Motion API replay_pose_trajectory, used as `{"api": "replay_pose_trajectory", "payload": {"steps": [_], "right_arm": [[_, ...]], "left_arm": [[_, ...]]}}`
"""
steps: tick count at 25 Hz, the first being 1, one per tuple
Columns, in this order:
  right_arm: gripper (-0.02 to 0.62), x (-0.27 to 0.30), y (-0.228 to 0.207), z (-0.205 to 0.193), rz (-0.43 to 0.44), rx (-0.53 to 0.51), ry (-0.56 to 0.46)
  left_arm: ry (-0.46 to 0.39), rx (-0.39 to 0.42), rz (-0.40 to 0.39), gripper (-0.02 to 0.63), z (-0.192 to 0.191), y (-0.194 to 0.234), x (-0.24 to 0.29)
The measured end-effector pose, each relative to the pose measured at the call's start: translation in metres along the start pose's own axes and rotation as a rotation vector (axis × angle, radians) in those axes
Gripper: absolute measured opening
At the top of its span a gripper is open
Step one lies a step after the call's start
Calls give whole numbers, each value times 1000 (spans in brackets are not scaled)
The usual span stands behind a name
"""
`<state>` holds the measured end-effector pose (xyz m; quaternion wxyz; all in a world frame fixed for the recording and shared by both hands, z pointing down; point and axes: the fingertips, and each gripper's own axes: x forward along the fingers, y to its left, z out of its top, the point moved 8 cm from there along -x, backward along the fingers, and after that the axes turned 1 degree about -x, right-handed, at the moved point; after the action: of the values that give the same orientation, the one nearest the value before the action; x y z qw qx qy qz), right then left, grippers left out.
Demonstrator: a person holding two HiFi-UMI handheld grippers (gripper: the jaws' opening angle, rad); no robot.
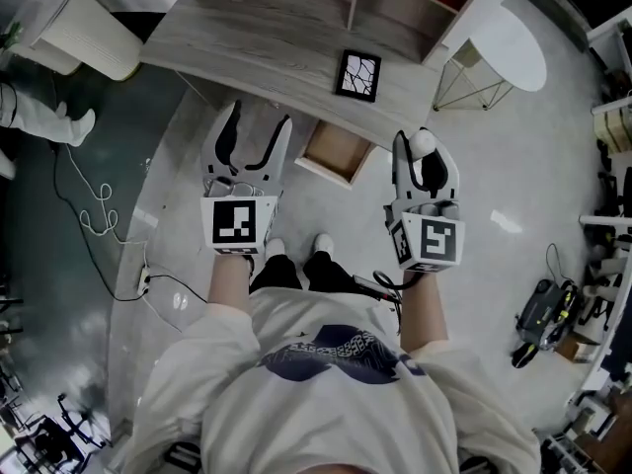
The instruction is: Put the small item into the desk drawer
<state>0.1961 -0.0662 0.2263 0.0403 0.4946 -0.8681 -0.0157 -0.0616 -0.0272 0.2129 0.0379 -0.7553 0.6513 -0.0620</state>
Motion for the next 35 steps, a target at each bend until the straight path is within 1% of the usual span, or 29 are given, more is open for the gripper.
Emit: {"api": "replay_pose_trajectory", "payload": {"steps": [4, 9, 14, 19, 22, 28, 32, 35], "right_arm": [[130, 12, -3, -8, -23, 3, 19], [131, 27, 7, -11, -86, 0, 38], [130, 47, 33, -9, -176, -26, 62], [131, 66, 64, -3, -290, -14, 74], [130, 73, 81, -1, -354, -14, 74], [130, 64, 98, -2, -460, -10, 108], [130, 54, 101, -10, -490, 5, 132], [130, 54, 101, -20, -487, 20, 143]], "left_arm": [[10, -12, -23, 267, -10, 7, 16], [-4, -27, -72, 268, -19, 31, 38], [-15, -37, -161, 268, -24, 68, 62], [-27, -36, -256, 268, -26, 111, 82], [-37, -40, -310, 268, -29, 130, 94], [-31, -48, -409, 268, -41, 135, 105], [-11, -54, -440, 268, -47, 130, 99], [14, -61, -443, 268, -59, 127, 99]]}}
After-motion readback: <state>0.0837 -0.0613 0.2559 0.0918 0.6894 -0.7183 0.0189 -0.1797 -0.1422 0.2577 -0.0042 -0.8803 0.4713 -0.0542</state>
